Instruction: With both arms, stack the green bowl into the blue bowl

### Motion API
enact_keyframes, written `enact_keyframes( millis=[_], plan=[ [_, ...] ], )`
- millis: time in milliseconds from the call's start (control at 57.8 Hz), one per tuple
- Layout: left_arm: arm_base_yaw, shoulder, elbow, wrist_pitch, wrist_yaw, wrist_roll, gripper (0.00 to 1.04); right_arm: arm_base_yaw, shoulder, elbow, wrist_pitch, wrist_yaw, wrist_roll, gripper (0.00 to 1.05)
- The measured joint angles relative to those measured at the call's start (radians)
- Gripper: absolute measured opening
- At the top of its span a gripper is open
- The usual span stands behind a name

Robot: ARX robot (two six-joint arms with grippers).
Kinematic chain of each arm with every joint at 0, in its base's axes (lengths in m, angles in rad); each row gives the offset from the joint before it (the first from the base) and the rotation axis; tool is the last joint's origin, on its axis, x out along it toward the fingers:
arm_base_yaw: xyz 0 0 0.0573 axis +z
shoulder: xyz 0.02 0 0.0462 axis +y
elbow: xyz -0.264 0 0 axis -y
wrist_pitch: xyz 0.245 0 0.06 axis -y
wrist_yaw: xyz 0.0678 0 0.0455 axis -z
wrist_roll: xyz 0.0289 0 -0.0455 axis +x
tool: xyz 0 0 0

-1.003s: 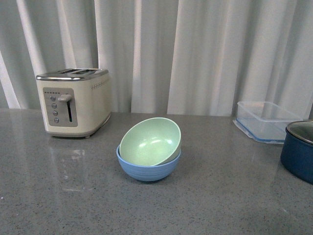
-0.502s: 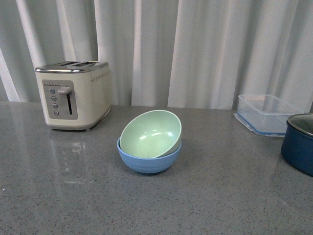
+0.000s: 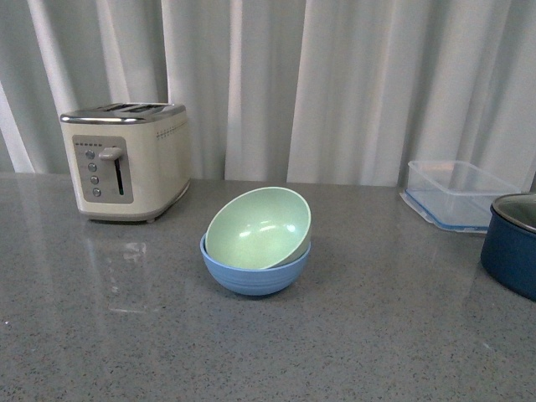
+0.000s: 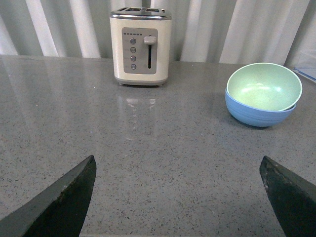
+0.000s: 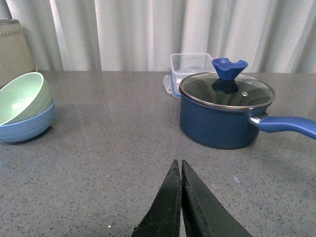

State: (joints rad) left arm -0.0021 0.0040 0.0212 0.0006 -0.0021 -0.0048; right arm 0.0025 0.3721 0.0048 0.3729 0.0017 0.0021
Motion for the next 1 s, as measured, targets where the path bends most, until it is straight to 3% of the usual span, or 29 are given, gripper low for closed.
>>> enact_keyframes(
  millis=[519,623,813,1003],
  plan=[
    [0.000,0.000,0.000,0.000,0.000,0.000,0.98,0.000,-0.199,0.000,-0.196,0.000,0.000,0.01],
    [0.000,0.000,0.000,0.000,0.000,0.000,0.98,0.000,-0.320,0.001,-0.355,-0.003,0.000,0.01],
    [0.000,0.000,0.000,0.000,0.000,0.000,0.98,0.000,-0.368,0.001,-0.371,-0.003,-0.001,0.01],
    [0.000,-0.001,0.000,0.000,0.000,0.000,0.98,0.000,-0.368,0.001,-0.371,-0.003,-0.002,0.33]
  ],
)
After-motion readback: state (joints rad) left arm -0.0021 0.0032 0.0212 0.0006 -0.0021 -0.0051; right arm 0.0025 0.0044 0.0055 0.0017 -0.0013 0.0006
